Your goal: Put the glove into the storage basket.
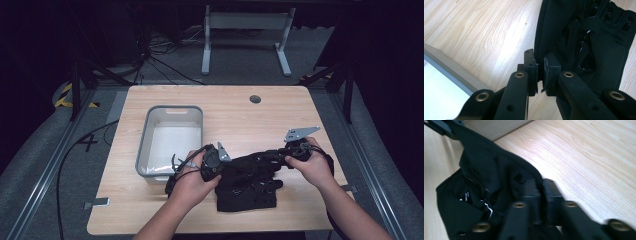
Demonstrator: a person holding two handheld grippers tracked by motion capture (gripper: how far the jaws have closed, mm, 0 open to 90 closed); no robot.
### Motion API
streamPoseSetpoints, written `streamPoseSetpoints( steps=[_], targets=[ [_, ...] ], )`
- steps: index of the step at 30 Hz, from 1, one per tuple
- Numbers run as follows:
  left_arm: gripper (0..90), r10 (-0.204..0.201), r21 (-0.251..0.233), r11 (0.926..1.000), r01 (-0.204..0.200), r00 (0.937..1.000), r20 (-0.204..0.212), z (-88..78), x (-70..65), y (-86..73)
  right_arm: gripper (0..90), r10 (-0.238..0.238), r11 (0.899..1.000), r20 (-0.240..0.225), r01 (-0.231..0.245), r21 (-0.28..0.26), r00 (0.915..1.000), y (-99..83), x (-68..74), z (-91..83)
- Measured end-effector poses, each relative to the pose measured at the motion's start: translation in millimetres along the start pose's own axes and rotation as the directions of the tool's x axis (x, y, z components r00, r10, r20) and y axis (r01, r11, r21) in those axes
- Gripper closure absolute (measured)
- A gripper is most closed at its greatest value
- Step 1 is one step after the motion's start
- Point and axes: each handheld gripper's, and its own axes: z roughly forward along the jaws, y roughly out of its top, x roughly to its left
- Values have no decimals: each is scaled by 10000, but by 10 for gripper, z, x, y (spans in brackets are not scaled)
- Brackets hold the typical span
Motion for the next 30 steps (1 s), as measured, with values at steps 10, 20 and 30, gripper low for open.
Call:
streamPoseSetpoints(
  steps=[10, 20, 30],
  targets=[
    [828, -83, -549, 9985, 55, 9987, -509, -161, 22, 12, 870, -1034, 9910, 604, 1081, -794, 9928, 76, 233, -247],
    [815, 406, 322, 9987, -397, 9988, -289, -39, -42, -22, 869, -1140, 9907, 614, 1181, -674, 9916, -72, 334, -243],
    [710, -147, 1199, 9928, -13, 9910, 1329, -92, -188, -89, 865, -1157, 9918, 94, 1160, -527, 9932, -272, 592, -333]
  ],
)
